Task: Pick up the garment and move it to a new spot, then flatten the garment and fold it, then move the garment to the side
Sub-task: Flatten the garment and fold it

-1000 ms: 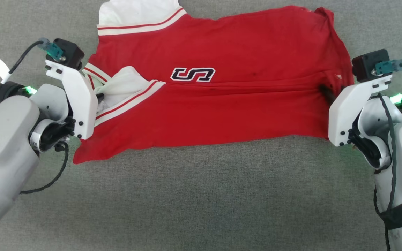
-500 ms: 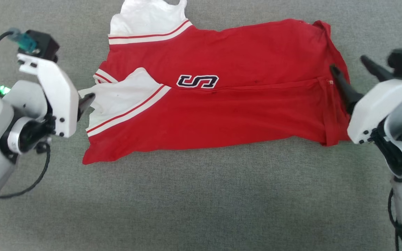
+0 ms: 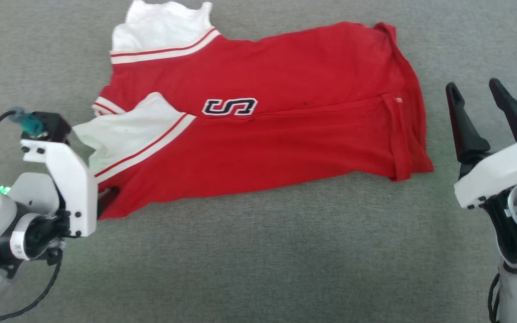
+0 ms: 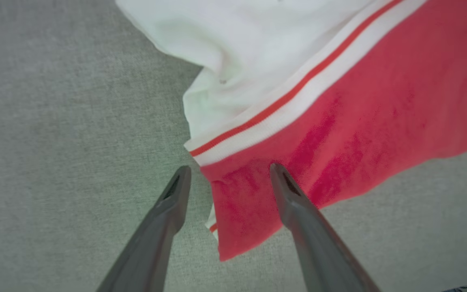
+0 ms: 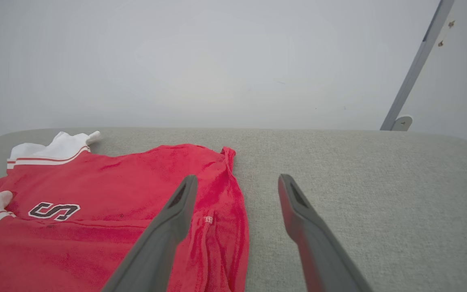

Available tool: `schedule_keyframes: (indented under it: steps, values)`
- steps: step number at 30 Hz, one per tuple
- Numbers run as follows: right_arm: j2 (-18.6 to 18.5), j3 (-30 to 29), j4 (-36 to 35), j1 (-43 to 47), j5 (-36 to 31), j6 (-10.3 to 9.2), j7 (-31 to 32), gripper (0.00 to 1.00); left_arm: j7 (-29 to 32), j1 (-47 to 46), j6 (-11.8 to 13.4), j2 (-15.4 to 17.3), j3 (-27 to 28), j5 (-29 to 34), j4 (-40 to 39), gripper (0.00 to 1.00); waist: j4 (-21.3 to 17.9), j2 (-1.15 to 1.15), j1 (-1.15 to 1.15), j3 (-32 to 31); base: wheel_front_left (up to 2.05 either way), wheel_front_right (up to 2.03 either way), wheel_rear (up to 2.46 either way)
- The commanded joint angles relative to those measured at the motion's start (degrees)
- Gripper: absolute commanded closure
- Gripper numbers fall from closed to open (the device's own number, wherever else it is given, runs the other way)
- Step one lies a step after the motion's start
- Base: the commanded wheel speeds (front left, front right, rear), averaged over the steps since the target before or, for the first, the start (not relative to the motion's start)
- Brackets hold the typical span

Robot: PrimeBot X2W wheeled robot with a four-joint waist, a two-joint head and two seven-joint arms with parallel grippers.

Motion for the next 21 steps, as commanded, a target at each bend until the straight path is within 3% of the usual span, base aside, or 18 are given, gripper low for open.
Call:
schedule_keyframes:
  steps: [1, 8, 9, 10, 11, 14, 21]
  values:
    - [0.5, -0.4, -0.6, 0.8, -0.2, -0.01, -0.4, 0.0, -0.5, 0.9, 0.5, 0.2, 0.5, -1.3, 0.5, 0.0, -0.9, 0.0, 0.0, 0.4, 0.0, 0.0, 0.0]
    - [2.1, -2.1, -2.8, 4.5, 0.6, 0.0, 0.5, 0.0, -1.4, 4.0, -0.3, -0.7, 1.4, -4.6, 6.5, 0.0, -3.0, 0.0, 0.0, 1.5, 0.0, 0.0, 0.0]
    - [2.2, -2.1, -2.8, 5.1, 1.1, 0.0, 1.0, 0.0, -1.1, 4.2, -0.7, -1.0, 1.2, -4.5, 7.5, 0.14, -3.2, 0.0, 0.0, 1.6, 0.0, 0.0, 0.0]
    - [2.3, -2.1, -2.6, 5.4, 1.3, 0.0, 1.5, 0.0, -1.1, 4.3, -1.0, -1.5, 1.2, -5.1, 8.4, 0.65, -3.3, 0.0, 0.0, 1.8, 0.0, 0.0, 0.0]
    - [2.3, -2.1, -2.5, 5.7, 1.4, 0.0, 1.9, 0.0, -1.1, 4.2, -1.8, -2.0, 1.0, -5.1, 9.0, 1.0, -3.4, 0.0, 0.0, 1.8, 0.0, 0.0, 0.0]
    - [2.4, -1.8, -1.0, 6.4, 2.5, 0.0, 4.5, 0.0, -1.1, 3.7, -3.7, -3.5, 0.4, -5.2, 10.6, 1.0, -3.3, 0.0, 0.0, 1.9, 0.0, 0.0, 0.0]
    - [2.3, -0.3, 2.6, 5.3, 2.3, 0.0, 12.7, 0.0, -1.2, 1.5, -5.6, -5.5, -0.4, -3.8, 11.3, 1.0, -1.2, 0.0, 0.0, 1.8, 0.0, 0.0, 0.0]
